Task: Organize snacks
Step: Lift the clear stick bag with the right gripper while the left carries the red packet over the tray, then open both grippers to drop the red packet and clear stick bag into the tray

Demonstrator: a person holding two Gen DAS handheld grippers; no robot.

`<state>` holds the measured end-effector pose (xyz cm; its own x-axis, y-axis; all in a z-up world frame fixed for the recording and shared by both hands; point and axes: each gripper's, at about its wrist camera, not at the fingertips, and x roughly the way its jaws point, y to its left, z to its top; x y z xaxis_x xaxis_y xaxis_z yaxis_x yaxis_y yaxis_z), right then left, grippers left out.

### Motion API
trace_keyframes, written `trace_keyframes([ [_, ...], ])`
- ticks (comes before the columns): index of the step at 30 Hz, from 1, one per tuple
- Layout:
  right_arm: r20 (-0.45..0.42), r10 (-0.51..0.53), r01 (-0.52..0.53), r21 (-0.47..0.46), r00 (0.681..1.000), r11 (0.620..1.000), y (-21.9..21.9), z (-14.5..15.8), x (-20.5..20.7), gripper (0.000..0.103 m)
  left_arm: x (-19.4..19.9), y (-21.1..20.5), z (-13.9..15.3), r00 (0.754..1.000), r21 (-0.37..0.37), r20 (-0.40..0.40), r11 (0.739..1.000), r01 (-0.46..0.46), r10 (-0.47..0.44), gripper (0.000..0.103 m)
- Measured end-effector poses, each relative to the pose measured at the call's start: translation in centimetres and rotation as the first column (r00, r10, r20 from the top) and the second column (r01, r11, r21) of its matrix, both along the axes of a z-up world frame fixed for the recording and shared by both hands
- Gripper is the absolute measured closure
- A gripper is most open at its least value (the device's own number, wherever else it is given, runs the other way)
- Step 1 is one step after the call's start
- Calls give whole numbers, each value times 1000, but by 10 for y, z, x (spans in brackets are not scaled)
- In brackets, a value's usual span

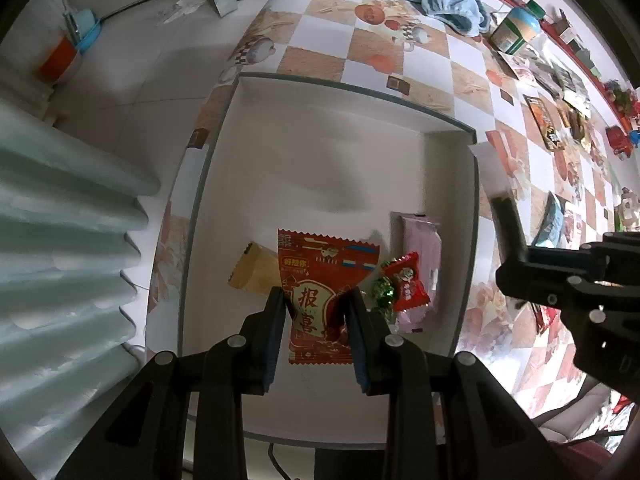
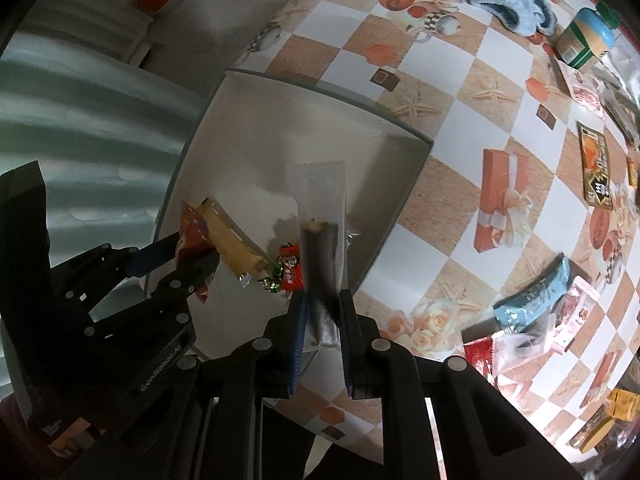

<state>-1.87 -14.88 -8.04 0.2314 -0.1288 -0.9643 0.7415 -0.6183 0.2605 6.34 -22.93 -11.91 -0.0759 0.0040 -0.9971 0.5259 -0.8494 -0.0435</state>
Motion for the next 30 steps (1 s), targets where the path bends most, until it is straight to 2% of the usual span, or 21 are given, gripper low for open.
trace_keyframes([
  [25,40,1,-2,46,999,999,-37,-29,-8,86,-9,-7,-13,999,1,35,1000,-5,5,70],
  [27,42,-1,-2,52,999,999,-37,-30,-7,86,-9,-6,-14,999,6,40,1000,-5,4,66],
  [29,48,-8,5,60,999,998,-38,-32,-8,85,-8,-6,-13,999,3,41,1000,-9,9,48],
  [30,48,-9,6,64,999,998,-39,-33,-10,85,-7,-7,-13,999,-3,39,1000,-12,13,43],
])
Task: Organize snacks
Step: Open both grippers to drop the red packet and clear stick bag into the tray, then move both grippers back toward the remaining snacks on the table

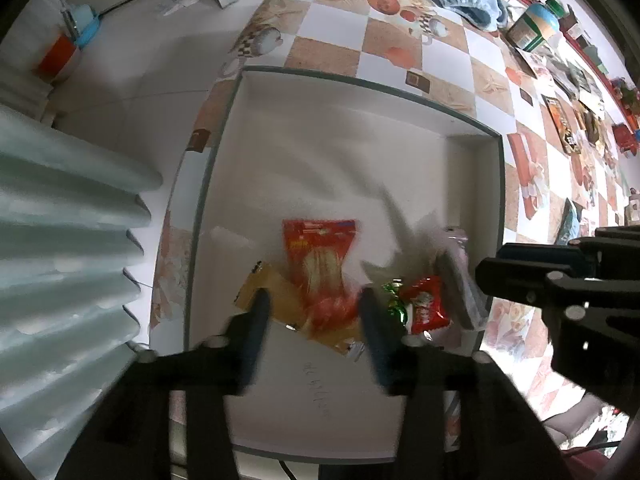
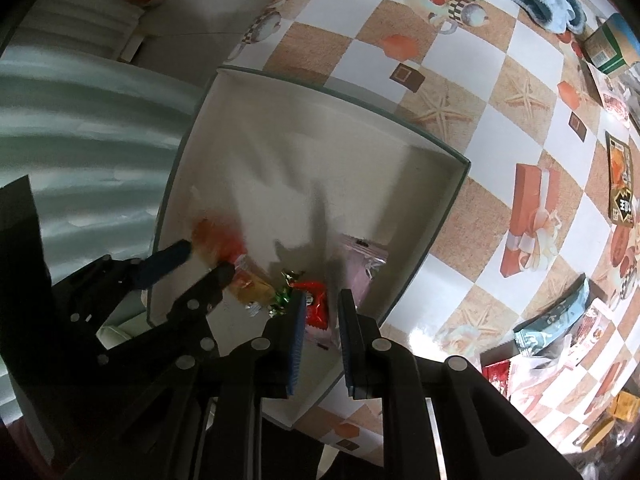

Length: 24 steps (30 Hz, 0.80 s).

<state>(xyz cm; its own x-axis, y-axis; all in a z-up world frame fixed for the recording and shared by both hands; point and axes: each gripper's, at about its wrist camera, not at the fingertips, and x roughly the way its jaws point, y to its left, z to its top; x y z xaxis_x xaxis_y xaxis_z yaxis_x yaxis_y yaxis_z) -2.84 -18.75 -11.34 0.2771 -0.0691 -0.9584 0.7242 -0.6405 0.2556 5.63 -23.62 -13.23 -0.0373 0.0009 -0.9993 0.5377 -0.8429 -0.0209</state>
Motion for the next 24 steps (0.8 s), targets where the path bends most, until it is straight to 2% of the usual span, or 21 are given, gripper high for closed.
trace_keyframes([
  [2,3,-8,8,7,1000,1000,2,-1,-4,82,2,0,3,1000,-6,-11,1000,-8,8,32],
  [4,-1,-20,20,15,1000,1000,7,-2,-7,41,3,-1,5,1000,-3,-11,1000,-8,8,29],
  [5,-11,-28,29,16,1000,999,8,-1,-8,15,2,0,5,1000,-2,-9,1000,-5,5,28],
  [8,-24,-70,71,7,997,997,20,3,-16,14,-1,5,6,1000,-1,-3,1000,15,-15,28],
  [13,-11,-149,149,60,989,987,55,-5,-33,14,-12,20,8,998,-2,-5,998,65,-65,28],
  [15,-10,-185,186,81,983,979,73,-9,-37,0,-17,29,11,996,0,-7,996,89,-89,28],
  [18,-16,-251,251,123,968,960,109,-13,-43,0,-26,41,13,992,1,-11,992,129,-129,27],
  [21,-24,-332,332,157,943,930,148,-18,-48,0,-34,55,15,986,2,-12,986,169,-169,27],
  [24,-23,-443,439,192,896,878,195,-26,-52,0,-42,66,15,979,14,-12,979,205,-205,27],
])
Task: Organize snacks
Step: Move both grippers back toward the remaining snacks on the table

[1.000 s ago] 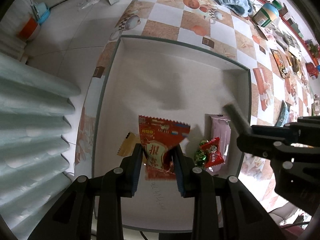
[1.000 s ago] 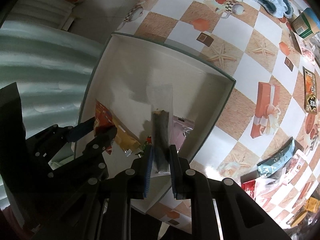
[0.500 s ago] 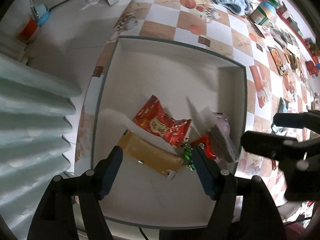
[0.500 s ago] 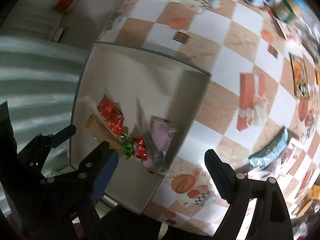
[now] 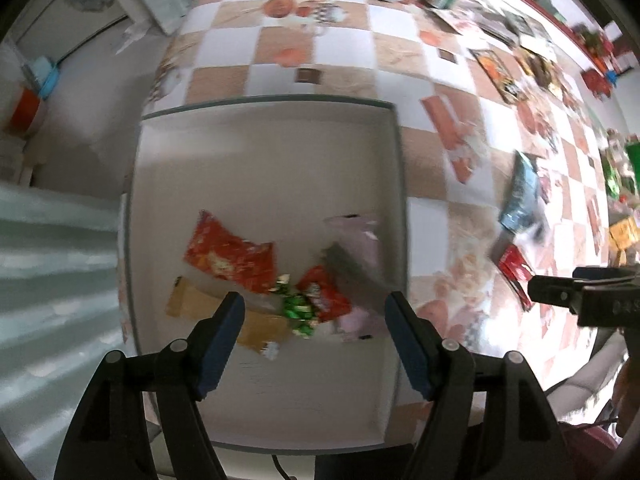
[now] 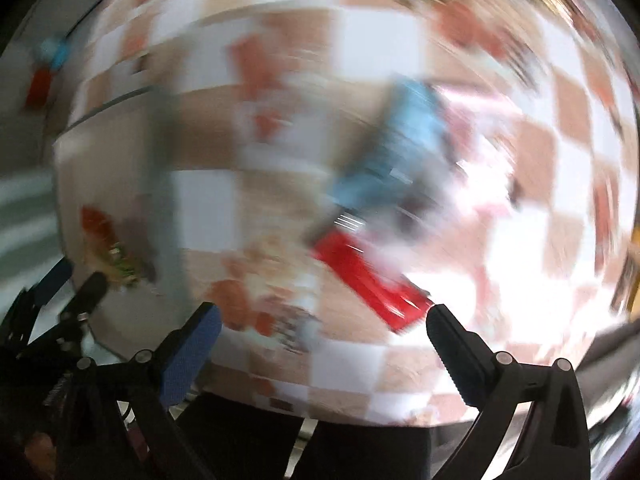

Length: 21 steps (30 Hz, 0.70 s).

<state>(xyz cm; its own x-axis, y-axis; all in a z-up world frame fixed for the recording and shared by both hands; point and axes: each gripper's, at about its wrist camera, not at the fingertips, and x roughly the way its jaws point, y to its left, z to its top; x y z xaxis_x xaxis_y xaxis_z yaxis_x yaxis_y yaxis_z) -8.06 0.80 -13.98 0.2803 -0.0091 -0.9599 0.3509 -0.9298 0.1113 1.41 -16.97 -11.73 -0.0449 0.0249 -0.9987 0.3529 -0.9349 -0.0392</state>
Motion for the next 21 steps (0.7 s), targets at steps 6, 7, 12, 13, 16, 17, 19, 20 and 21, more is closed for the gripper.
trace_keyframes([
  [6,55,-233,227,96,971,969,89,-22,2,0,-12,31,0,995,28,8,995,98,-98,27],
  [7,63,-269,262,108,961,959,99,-26,2,0,-15,37,0,993,31,9,993,114,-115,27],
  [12,69,-328,319,114,942,941,128,-29,1,0,-29,66,-3,982,58,26,981,184,-186,27],
  [13,60,-323,315,112,944,942,130,-29,0,0,-32,72,-3,980,63,26,979,196,-198,27],
  [16,35,-297,293,102,954,951,129,-25,-11,0,-39,90,-2,975,80,30,973,218,-221,27],
  [17,26,-287,283,96,958,954,128,-24,-15,0,-43,96,-3,974,89,31,971,223,-226,27],
  [19,11,-266,264,86,964,961,122,-20,-32,0,-50,107,-3,973,109,32,968,225,-230,24],
  [20,3,-256,255,83,967,964,123,-19,-39,0,-53,111,-4,974,120,33,968,220,-225,24],
  [21,-7,-243,243,80,970,967,121,-18,-46,0,-56,114,-6,975,131,36,968,212,-218,24],
])
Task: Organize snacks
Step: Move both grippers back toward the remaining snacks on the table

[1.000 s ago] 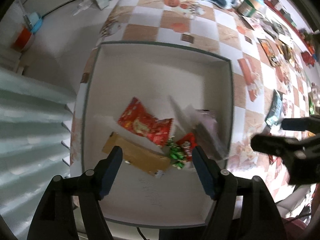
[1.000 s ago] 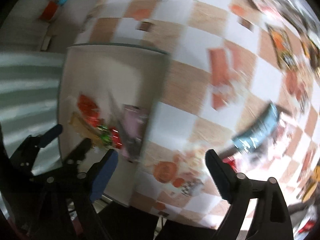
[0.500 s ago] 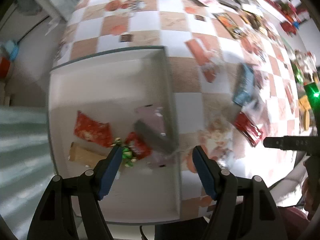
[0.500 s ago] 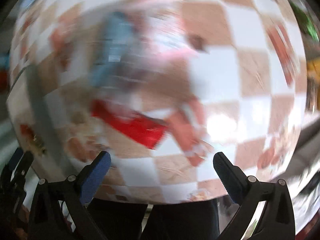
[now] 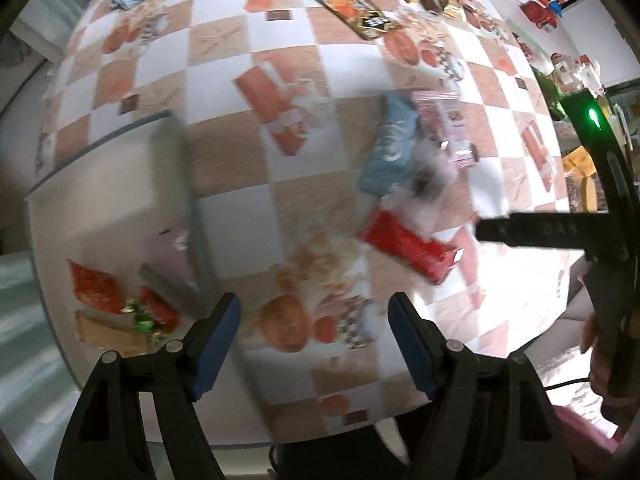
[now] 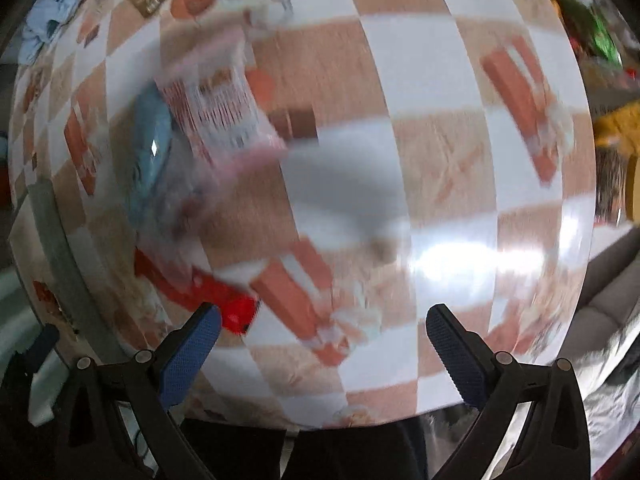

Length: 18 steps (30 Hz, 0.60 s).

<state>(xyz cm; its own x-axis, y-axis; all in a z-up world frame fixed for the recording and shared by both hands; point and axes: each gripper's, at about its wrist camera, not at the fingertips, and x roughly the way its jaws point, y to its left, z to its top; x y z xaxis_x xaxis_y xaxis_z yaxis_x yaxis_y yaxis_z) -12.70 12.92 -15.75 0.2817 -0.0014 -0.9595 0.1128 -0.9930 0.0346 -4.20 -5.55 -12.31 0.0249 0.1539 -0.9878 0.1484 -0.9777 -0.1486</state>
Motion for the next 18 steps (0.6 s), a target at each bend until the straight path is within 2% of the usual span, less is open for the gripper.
trace_keyframes([
  [6,-67,60,-61,-4,996,998,-14,8,-53,0,-16,16,-23,989,68,90,990,-127,121,24],
  [11,-83,97,-98,-10,992,995,-34,2,-90,0,-23,25,-34,969,64,116,972,-227,219,24],
  [18,-92,141,-142,-3,986,990,-51,-14,-128,0,-30,44,-48,944,64,141,949,-310,299,24],
])
